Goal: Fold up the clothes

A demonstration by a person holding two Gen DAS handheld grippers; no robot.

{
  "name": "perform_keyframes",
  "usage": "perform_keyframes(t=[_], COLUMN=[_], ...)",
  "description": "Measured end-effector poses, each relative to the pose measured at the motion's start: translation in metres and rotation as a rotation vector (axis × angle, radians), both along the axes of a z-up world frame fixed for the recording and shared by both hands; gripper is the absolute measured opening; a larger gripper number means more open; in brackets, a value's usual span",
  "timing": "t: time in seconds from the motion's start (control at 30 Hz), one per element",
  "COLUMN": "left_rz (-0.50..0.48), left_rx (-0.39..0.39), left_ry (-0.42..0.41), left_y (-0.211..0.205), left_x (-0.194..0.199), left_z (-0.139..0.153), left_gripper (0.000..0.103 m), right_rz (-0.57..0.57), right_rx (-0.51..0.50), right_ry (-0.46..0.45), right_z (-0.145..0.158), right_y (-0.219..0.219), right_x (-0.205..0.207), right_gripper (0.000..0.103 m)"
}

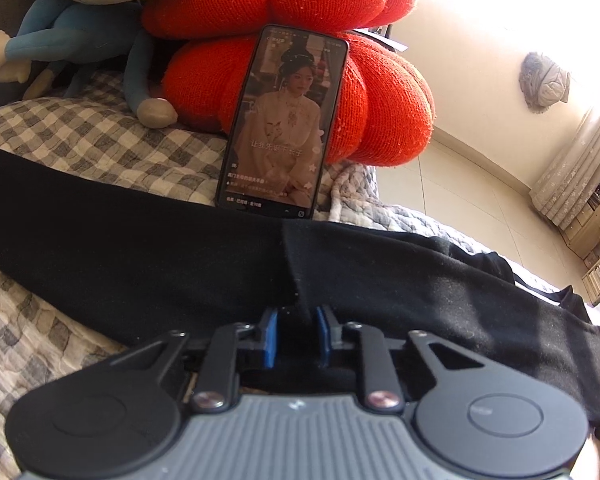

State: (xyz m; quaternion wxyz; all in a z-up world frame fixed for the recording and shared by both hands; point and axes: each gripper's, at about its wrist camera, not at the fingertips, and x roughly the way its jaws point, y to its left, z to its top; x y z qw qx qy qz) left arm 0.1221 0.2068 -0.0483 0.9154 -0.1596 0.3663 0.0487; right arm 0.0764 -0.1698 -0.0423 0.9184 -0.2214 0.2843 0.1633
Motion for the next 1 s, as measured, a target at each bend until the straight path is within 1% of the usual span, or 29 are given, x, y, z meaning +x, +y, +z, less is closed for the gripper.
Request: perform_keyframes(t=[0.03,0.1,0.2,0.3,0.37,0.4,0.43,0.5,0.6,0.67,0.7,0.73,0.77,0.87,0.9,0.93,1.0], left_rz=[0.003,0.004,-0.015,-0.060,-0.106,-0.126,-0.137,-0.156,-0.174,-0.164,-0.155,-0.147,-0.140,-0.123,-0.120,-0.119,-0.119], left_rx=[0.014,0.040,0.008,-0.035,-0.042,-0.038,-0.019,0.027,0.019,-0.005,-0.018,-0.031,-0.042,-0.062,-0.063,-0.064,-0.068], left_ry=[0.002,-0.002,0.000,0.007,0.030,0.043,0.054,0.061,0.066,0.055,0.045,0.036,0.030,0.020,0.017,0.015,0.011], left_y=[-0.002,-0.006,-0.007,-0.010,-0.017,-0.021,-0.024,-0.028,-0.025,-0.019,-0.015,-0.012,-0.010,-0.007,-0.007,-0.008,-0.009], left_x=[-0.001,-0.003,-0.008,-0.013,-0.018,-0.021,-0.023,-0.027,-0.028,-0.027,-0.027,-0.026,-0.025,-0.019,-0.017,-0.016,-0.013], left_z=[0.002,0.006,0.013,0.018,0.018,0.018,0.017,0.015,0.016,0.020,0.021,0.022,0.023,0.021,0.021,0.020,0.019], left_gripper=[0.009,0.009,0.009,0.009,0.009,0.009,0.010,0.010,0.012,0.020,0.033,0.044,0.044,0.044,0.044,0.044,0.044], right_rz=[-0.011,-0.030,-0.063,-0.119,-0.150,-0.171,-0.193,-0.239,-0.287,-0.309,-0.318,-0.326,-0.333,-0.329,-0.320,-0.307,-0.276], right_rx=[-0.008,-0.023,-0.065,-0.061,-0.054,-0.056,-0.060,-0.080,-0.007,0.040,0.073,0.107,0.140,0.233,0.248,0.253,0.221], right_ry=[-0.008,-0.026,-0.069,-0.090,-0.087,-0.080,-0.073,-0.058,0.000,0.017,0.020,0.024,0.027,0.040,0.040,0.040,0.037], right_z=[0.001,0.003,0.011,0.021,0.023,0.022,0.020,0.013,0.005,0.006,0.009,0.013,0.016,0.025,0.027,0.029,0.028], right_y=[-0.001,-0.004,-0.010,-0.024,-0.036,-0.042,-0.047,-0.057,-0.076,-0.083,-0.085,-0.088,-0.090,-0.094,-0.094,-0.092,-0.085], right_x=[0.000,-0.001,-0.004,-0.005,-0.006,-0.006,-0.005,-0.003,-0.001,-0.001,-0.001,0.000,0.001,0.001,0.000,-0.002,-0.006], right_gripper=[0.008,0.004,0.004,0.003,0.003,0.003,0.000,0.000,0.000,0.000,0.000,0.007,0.013,0.014,0.014,0.015,0.021])
